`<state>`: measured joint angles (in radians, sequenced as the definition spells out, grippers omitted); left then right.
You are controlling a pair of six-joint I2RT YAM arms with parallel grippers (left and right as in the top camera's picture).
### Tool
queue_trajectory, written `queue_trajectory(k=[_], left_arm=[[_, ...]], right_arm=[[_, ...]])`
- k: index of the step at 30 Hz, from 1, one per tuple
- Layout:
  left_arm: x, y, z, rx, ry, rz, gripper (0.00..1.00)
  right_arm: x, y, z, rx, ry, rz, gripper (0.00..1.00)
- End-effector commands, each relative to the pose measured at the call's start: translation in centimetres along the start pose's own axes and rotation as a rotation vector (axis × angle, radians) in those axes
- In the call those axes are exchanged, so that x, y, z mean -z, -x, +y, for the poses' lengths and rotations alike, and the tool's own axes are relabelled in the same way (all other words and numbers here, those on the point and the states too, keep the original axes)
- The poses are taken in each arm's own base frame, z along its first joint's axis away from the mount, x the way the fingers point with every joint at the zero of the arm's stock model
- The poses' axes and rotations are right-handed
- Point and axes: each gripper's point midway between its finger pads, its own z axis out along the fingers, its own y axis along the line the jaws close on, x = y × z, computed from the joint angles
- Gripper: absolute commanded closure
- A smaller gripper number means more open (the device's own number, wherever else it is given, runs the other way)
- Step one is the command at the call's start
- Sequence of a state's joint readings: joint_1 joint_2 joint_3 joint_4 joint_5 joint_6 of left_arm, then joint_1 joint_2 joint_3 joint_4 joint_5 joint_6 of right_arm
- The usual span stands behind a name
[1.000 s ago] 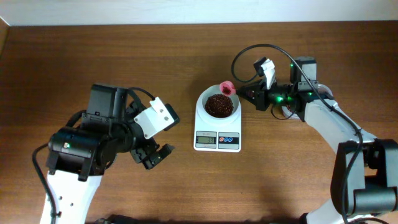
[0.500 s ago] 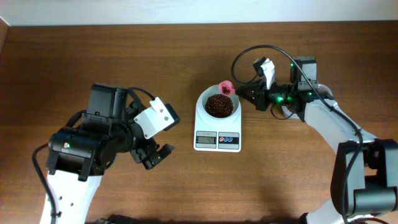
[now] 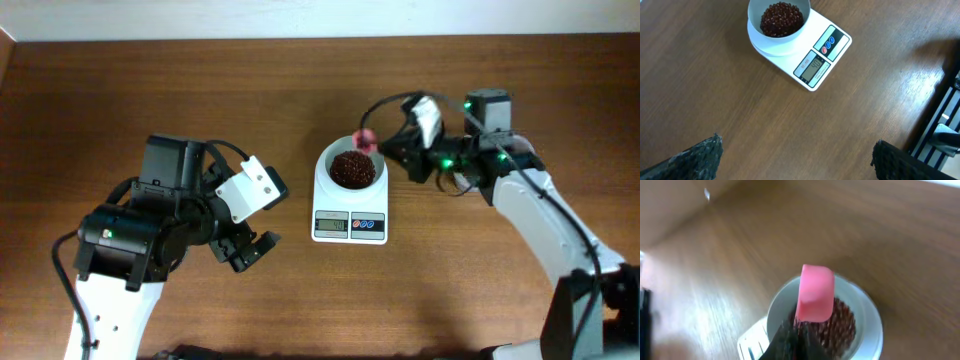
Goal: Scoop and weigh 50g on scale
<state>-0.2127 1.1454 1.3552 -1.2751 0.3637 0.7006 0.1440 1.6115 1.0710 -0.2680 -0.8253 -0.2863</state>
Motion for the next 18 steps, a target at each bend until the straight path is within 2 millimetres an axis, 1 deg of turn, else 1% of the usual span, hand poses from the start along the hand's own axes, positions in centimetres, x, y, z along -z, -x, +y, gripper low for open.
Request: queue_trajectory(k=[1,3,5,7,9,12,13,15,16,17,18], left_arm=[[0.0,-0.1,-0.1,-0.014,-0.009,-0.007,0.01],[0.0,-0.1,-0.1,-0.014,-0.009,-0.007,0.01],[0.0,-0.1,-0.1,-0.014,-0.009,-0.007,0.01],[0.0,-0.1,-0.1,-0.014,-0.009,-0.007,0.01],[0.0,-0.1,-0.1,-0.014,-0.009,-0.007,0.01],[0.0,-0.1,-0.1,-0.014,-0.009,-0.007,0.01],[0.0,-0.1,-0.1,-0.014,-0.009,-0.007,0.01],[0.0,-0.1,-0.1,-0.014,-0.009,-0.007,0.01],[0.0,-0.1,-0.1,-0.014,-0.009,-0.007,0.01],[0.0,-0.1,-0.1,-0.014,-0.009,-0.007,0.01],[0.0,-0.1,-0.1,-0.014,-0.009,-0.007,0.01]], right_arm=[[-0.2,0.0,-0.5,0.15,-0.213,0.095,0.96],[-0.2,0.2,-1.2,0.226,-0.349,0.141,0.96],[-0.2,0.5,-0.9,0.298,-0.393,0.163,0.96],[0.0,1.3,-0.5,0.329,-0.442,0.163,0.96],[0.4,2.2,0.1,0.345,-0.443,0.137,0.96],[2.1,4.4,1.8,0.375,-0.436,0.064,0.96],[3.1,5.4,2.6,0.389,-0.439,0.028,0.96],[5.0,6.8,3.6,0.409,-0.458,-0.022,0.96],[5.8,7.1,3.7,0.411,-0.47,-0.037,0.96],[7.3,7.5,3.3,0.403,-0.501,-0.054,0.96],[8.6,7.4,2.4,0.377,-0.535,-0.058,0.96]])
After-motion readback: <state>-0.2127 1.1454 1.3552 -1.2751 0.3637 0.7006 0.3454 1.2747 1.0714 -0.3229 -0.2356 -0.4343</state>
